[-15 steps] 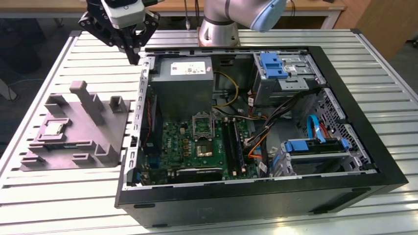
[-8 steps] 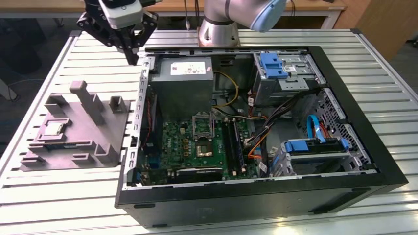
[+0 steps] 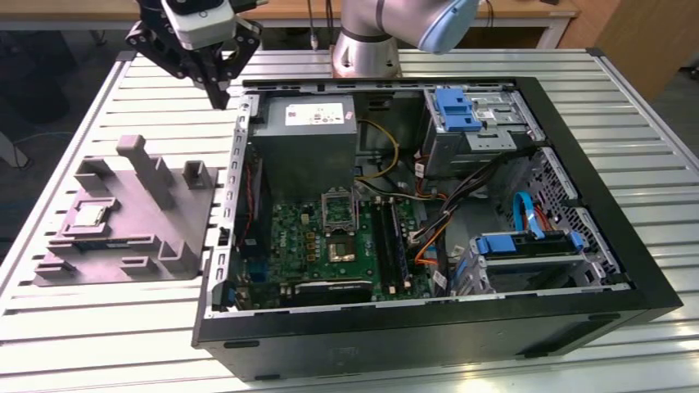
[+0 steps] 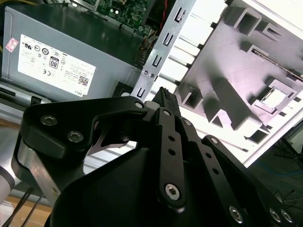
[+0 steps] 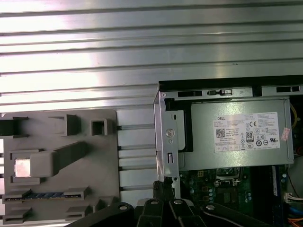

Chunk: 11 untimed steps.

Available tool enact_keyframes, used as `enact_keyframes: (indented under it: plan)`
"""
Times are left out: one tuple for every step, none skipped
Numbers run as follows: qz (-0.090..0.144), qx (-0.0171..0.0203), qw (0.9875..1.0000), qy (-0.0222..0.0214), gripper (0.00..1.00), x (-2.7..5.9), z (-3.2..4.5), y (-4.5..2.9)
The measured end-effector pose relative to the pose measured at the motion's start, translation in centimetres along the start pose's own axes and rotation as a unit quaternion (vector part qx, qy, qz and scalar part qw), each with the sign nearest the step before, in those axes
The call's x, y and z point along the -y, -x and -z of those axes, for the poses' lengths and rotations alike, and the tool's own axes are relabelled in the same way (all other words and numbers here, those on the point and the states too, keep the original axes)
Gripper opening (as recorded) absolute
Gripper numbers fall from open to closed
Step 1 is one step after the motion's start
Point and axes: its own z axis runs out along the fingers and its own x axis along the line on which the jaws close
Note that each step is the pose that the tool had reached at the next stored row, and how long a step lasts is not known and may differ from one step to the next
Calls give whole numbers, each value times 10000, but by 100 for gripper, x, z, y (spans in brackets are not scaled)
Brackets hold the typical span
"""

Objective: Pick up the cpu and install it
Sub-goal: 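Reach for the cpu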

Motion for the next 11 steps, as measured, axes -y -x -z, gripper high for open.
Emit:
enact_keyframes:
  plan:
    - [0,0,10000,0,11,0,-1,-3]
    - [0,0,10000,0,11,0,-1,-7]
    - [0,0,10000,0,11,1,-2,-10]
    - [0,0,10000,0,11,1,-3,-13]
    - [0,0,10000,0,11,1,-4,-16]
    - [0,0,10000,0,11,2,-4,-20]
    - [0,0,10000,0,11,2,-5,-24]
    - [0,0,10000,0,11,2,-6,-27]
    - [0,0,10000,0,11,3,-7,-31]
    - [0,0,10000,0,11,3,-7,-34]
    - [0,0,10000,0,11,3,-8,-37]
